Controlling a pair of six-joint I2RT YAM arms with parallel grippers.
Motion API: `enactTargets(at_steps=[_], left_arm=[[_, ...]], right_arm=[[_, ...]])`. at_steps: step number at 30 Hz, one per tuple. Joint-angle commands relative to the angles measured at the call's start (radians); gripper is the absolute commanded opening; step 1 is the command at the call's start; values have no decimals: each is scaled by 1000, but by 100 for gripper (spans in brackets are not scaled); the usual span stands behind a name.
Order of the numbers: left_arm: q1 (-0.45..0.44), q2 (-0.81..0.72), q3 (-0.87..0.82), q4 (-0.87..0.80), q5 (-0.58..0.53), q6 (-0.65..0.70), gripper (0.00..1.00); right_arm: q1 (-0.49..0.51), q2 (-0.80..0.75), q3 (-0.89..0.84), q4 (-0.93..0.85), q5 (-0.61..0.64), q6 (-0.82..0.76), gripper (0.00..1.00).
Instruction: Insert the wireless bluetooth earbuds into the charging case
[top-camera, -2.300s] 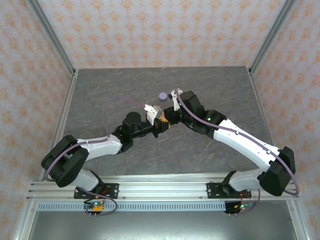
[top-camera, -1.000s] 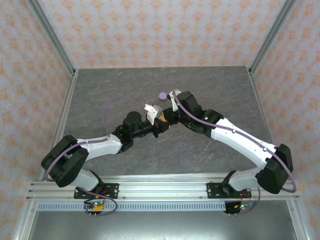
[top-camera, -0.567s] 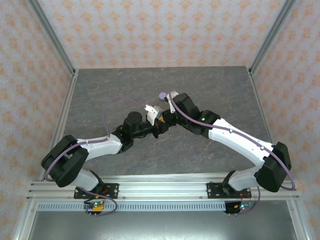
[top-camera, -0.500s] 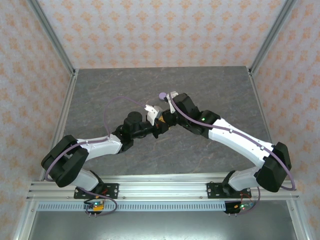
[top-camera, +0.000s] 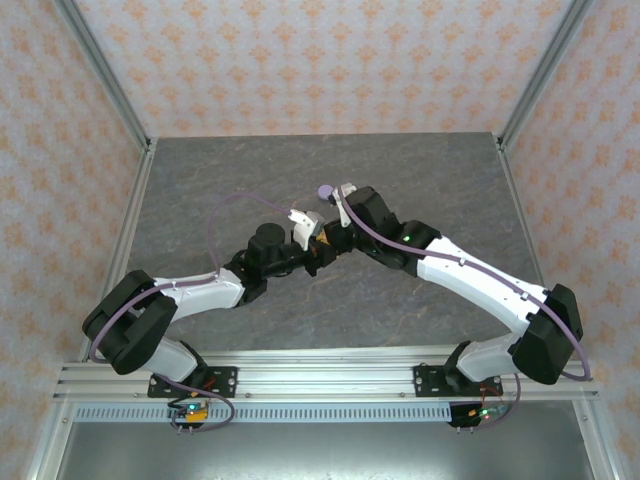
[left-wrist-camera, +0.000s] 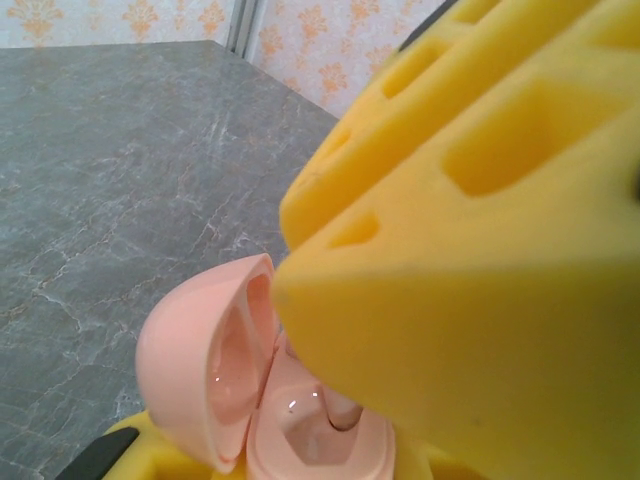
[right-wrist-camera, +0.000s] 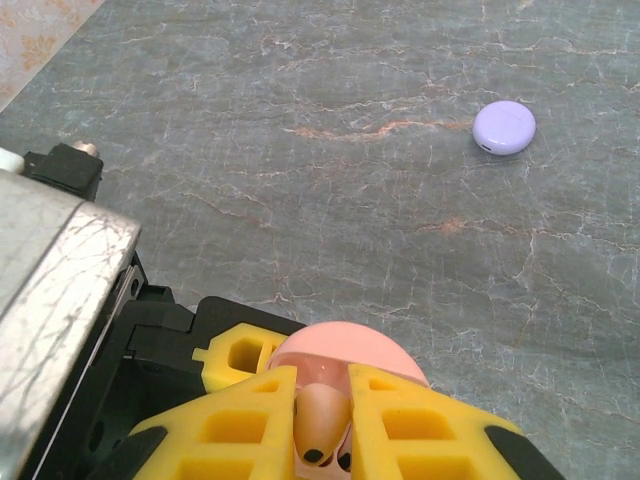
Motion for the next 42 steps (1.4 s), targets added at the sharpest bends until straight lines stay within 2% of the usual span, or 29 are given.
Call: enactTargets(at_steps=[1, 8, 14, 19, 28, 33, 42], left_arm=[[-5, -35, 47, 32, -51, -23, 7], [-6, -29, 66, 23, 0, -17, 7], [-6, -38, 67, 14, 23, 5, 7], [-6, -49, 62, 6, 30, 33, 8], [-8, -63, 49, 3, 39, 57, 8], [-9, -65, 47, 1, 42, 67, 9], [-14, -62, 50, -4, 62, 75, 10]], right_arm=[[9, -22, -2, -62, 0, -9, 18], [9, -11, -13, -42, 50, 26, 18], [9, 6, 2, -51, -15, 23, 18], [9, 24, 15, -66, -58, 21, 22], [9, 28, 24, -69, -55, 36, 31], [8, 31, 29, -69, -52, 48, 41], [9, 53, 48, -72, -70, 62, 46]])
